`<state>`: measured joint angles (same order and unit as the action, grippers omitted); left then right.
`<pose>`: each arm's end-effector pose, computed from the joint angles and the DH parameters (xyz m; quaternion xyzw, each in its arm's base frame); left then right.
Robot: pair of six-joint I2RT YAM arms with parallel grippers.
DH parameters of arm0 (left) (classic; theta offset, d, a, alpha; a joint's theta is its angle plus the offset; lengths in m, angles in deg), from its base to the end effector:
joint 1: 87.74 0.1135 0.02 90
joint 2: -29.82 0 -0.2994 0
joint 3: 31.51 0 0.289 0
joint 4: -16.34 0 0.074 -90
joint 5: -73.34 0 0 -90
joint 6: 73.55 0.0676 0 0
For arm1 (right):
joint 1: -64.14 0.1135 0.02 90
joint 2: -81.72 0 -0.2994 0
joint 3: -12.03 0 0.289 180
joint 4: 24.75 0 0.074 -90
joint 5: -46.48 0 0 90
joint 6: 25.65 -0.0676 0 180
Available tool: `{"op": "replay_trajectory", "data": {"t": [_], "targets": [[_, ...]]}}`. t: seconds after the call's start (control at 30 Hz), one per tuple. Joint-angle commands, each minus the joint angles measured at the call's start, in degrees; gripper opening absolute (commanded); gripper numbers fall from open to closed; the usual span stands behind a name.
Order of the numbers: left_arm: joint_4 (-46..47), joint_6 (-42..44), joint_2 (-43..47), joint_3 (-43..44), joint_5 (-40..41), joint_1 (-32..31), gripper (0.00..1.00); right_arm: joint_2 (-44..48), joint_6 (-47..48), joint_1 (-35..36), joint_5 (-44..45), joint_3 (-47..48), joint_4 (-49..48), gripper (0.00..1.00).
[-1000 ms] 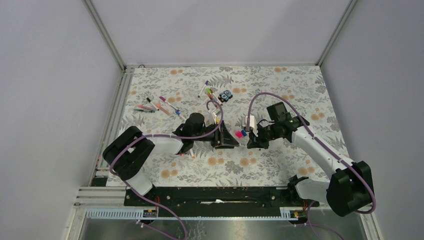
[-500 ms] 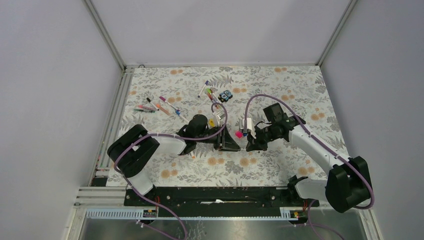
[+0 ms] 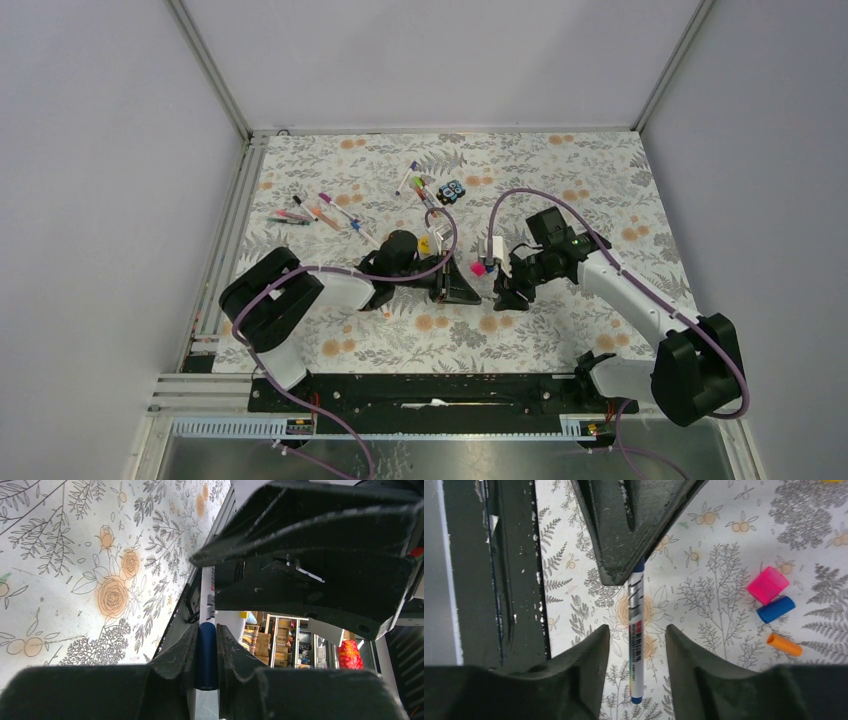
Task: Open the pen caps
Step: Open the pen cap from the pen.
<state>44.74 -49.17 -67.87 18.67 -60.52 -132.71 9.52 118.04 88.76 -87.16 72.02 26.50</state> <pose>0.2295 -0.2955 0.1569 0.0776 0.7823 -0.6155 0.0562 0.2223 0.1532 0.2275 -0.6367 0.6468 0.2967 0.2971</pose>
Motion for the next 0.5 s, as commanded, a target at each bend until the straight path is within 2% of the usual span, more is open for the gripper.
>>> {"op": "replay_trajectory", "data": {"t": [0.0, 0.13, 0.27, 0.4, 0.47], "targets": [[4.68, 1.86, 4.14, 0.23, 1.72, -0.56, 0.00, 3.22, -5.79, -2.50, -2.25, 2.83, -0.71, 0.62], [4.09, 5.25, 9.45, -2.33, 9.16, -0.56, 0.00, 6.76, -12.40, -8.55, -11.01, 5.11, -0.80, 0.81], [4.86, 10.35, 18.37, -5.65, 20.67, -1.18, 0.00, 8.70, -25.92, -13.44, -21.35, 6.15, -7.04, 0.88], [6.91, 17.42, 25.34, -7.43, 31.83, -2.70, 0.00, 8.73, -49.07, -14.70, -25.72, 5.87, -20.01, 0.91], [7.42, 21.11, 27.66, -7.27, 37.07, -3.77, 0.00, 8.50, -67.32, -14.75, -27.24, 4.14, -29.68, 0.91]]}}
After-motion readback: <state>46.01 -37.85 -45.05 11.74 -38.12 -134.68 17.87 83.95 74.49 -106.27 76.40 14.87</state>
